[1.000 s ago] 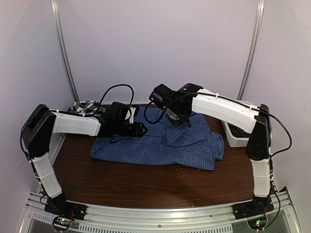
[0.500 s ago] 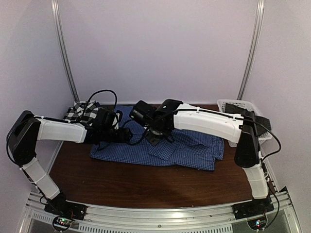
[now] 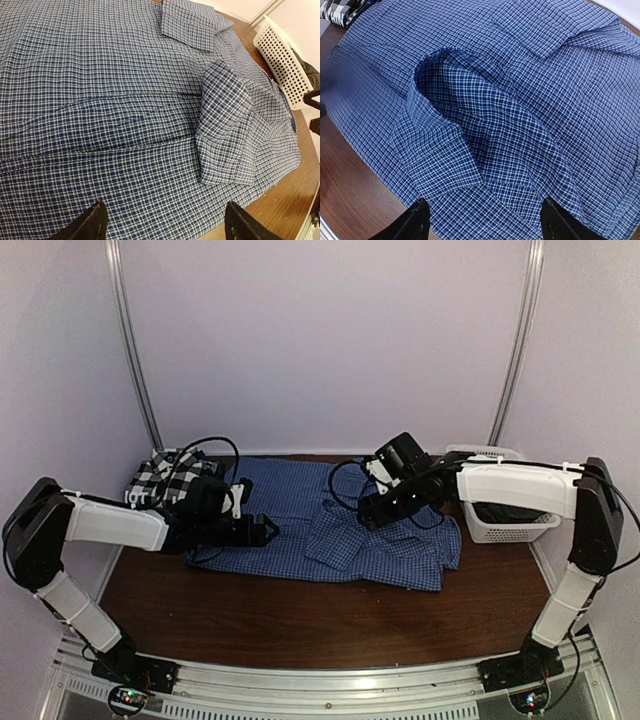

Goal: Fold and stack the long sleeve shirts
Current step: Place the sleeve of the 1/3-folded shirt, then pick up the sleeve from the 1/3-folded shirt.

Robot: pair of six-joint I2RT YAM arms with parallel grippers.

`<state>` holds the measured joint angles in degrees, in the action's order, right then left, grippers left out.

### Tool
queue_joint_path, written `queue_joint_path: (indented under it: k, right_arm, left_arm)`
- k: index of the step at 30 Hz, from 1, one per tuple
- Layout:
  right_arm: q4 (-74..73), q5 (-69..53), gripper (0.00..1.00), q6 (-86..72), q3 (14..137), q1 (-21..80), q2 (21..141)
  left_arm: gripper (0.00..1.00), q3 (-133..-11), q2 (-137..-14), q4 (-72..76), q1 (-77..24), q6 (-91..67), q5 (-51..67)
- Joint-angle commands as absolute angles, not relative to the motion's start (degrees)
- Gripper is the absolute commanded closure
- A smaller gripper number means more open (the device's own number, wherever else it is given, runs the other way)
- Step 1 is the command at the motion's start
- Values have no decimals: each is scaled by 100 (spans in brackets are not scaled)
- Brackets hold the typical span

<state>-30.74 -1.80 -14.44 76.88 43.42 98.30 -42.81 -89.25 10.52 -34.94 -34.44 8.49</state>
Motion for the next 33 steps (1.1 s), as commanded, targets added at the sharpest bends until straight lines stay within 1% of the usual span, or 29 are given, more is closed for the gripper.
queue_joint_path:
  k: [1, 6, 10, 13, 17, 19, 25, 29, 33]
  right_arm:
    - [-1906, -1215, 22, -1674, 7270, 4140, 9951]
    - [-1576, -1542, 20, -1696, 7237, 3881, 10358]
    - [-1486, -1842, 22, -1629, 7371, 3796, 10753]
    - [-1482, -2062, 28, -1577, 7472, 3788, 11025]
    - [-1292, -2461, 41, -1611, 7394, 3797, 11176]
    - [-1101, -2706, 43, -1661, 7295, 3797, 11159]
    - [-556, -3499, 56, -1925, 7082, 3875, 11130]
    - [-169, -3957, 58, -2171, 7098, 4041, 11202]
    - [337, -4399, 56, -2505, 7177, 4221, 11299]
  left_arm:
    - [18, -4157, -8739, 1592, -3533, -3523, 1169]
    - [18, -4101, -8728, 1677, -3542, -3550, 1264]
    - [18, -4033, -8704, 1752, -3551, -3551, 1308]
    - [18, -4012, -8685, 1758, -3551, -3552, 1310]
    - [18, -3976, -8658, 1786, -3551, -3533, 1324]
    - [18, -3951, -8645, 1816, -3551, -3518, 1328]
    - [17, -3823, -8644, 1986, -3589, -3514, 1347]
    - [17, -3767, -8651, 1996, -3673, -3539, 1181]
    - [17, -3679, -8680, 2103, -3909, -3645, 955]
